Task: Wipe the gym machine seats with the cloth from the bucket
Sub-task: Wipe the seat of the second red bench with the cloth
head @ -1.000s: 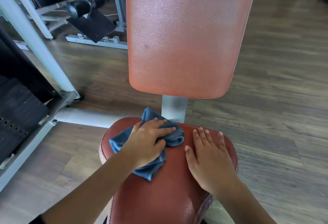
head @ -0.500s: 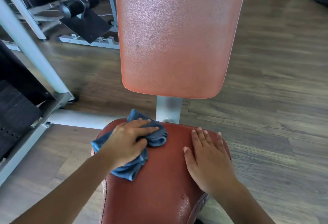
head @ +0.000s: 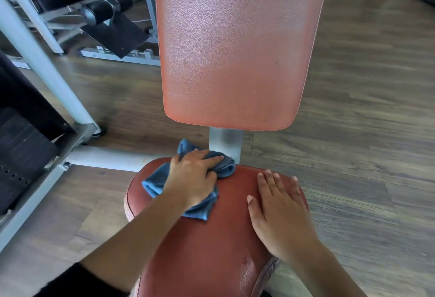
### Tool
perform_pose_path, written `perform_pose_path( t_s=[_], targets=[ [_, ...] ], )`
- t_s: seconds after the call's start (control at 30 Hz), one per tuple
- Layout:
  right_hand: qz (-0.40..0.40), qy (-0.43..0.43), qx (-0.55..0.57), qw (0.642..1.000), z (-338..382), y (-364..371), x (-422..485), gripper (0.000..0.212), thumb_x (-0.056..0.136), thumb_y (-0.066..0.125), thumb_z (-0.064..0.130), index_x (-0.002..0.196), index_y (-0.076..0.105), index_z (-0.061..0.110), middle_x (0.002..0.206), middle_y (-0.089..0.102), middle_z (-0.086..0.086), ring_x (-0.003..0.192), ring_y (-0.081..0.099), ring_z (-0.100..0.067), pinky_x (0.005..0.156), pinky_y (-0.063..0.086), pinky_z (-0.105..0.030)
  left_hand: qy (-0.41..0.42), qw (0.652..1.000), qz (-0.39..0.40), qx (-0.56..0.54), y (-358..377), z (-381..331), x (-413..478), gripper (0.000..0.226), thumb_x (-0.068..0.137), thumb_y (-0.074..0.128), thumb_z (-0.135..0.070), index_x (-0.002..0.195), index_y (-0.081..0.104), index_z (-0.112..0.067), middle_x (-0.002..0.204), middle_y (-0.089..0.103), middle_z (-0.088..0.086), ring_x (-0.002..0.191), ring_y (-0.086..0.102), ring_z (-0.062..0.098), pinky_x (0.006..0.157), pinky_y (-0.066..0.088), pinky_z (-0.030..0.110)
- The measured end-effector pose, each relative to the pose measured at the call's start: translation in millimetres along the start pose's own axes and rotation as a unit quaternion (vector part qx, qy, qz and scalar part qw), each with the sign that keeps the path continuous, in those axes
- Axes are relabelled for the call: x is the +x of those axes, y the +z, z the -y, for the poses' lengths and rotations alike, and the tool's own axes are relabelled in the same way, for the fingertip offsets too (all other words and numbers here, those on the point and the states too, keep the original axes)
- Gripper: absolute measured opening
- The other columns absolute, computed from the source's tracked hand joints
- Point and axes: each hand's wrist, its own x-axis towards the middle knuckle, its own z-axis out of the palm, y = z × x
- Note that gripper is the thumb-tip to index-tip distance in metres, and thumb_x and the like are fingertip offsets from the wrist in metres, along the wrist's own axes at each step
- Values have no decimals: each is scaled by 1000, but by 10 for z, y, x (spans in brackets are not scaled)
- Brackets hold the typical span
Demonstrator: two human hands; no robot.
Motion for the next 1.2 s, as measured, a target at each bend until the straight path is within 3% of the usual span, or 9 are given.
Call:
perform_pose_path(
  t_s=[0.13,0.2,0.3,0.4,0.6,0.8,0.97,1.07,1.2],
  targets=[
    [-5,8,-3,1000,-74,11,-52,95,68,-21,50,152,2,13,160,0,-1,146,-6,-12,115,-18,-38,112,991,72,-22,46,-215,-156,61,76,28,-38,136,41,-47,150,29,-18,142,16,6,111,10,38],
    [-25,10,6,1000,-131,35,-88,93,72,-16,51,152,9,12,159,7,-3,146,0,-15,112,-20,-35,134,986,78,-64,-36,-57,-255,62,72,26,-44,130,47,-49,148,33,-20,140,21,1,114,15,39],
    [-34,20,24,999,-192,50,-136,92,73,-12,53,151,14,12,159,11,-4,146,3,-15,111,-20,-35,77,994,9,-81,-37,28,-221,59,73,27,-43,124,55,-46,142,43,-18,137,30,4,111,24,38],
    [-13,29,17,999,-188,26,-164,94,69,-18,53,152,3,13,160,0,-2,146,-6,-13,112,-21,-35,15,1000,12,-5,17,-253,-111,49,88,36,-32,135,43,-45,149,33,-15,141,20,10,112,16,39],
    [-19,23,6,1000,-114,10,-215,95,68,-18,52,152,4,13,160,2,-3,146,-3,-15,110,-21,-35,110,988,87,-56,-80,-111,-541,61,75,26,-43,134,40,-51,151,26,-22,142,12,3,115,8,37],
    [-12,23,0,1000,-65,21,-228,96,66,-21,51,151,0,12,160,-1,-3,146,-5,-15,112,-20,-37,-31,999,5,6,-60,-142,-377,55,84,29,-37,137,40,-46,152,28,-15,143,17,12,115,13,43],
    [-8,20,-5,1000,-66,39,-267,97,66,-21,51,151,2,12,160,1,-4,146,-3,-16,113,-18,-38,107,992,50,-35,-54,-156,-666,63,76,23,-45,136,41,-47,151,29,-18,142,18,7,116,13,42],
    [-5,17,-6,1000,-81,21,-292,96,66,-22,50,151,1,12,160,0,-4,146,-5,-16,113,-19,-38,45,995,-35,-76,-124,302,-606,66,70,24,-45,126,57,-38,141,47,-9,136,36,15,110,28,46],
    [2,12,-6,1000,-25,-1,-275,96,65,-24,50,151,-3,12,160,-3,-4,146,-7,-17,114,-17,-40,-80,995,-58,20,-81,222,-297,63,74,25,-38,132,50,-42,145,42,-10,138,31,16,110,21,40]
  ],
)
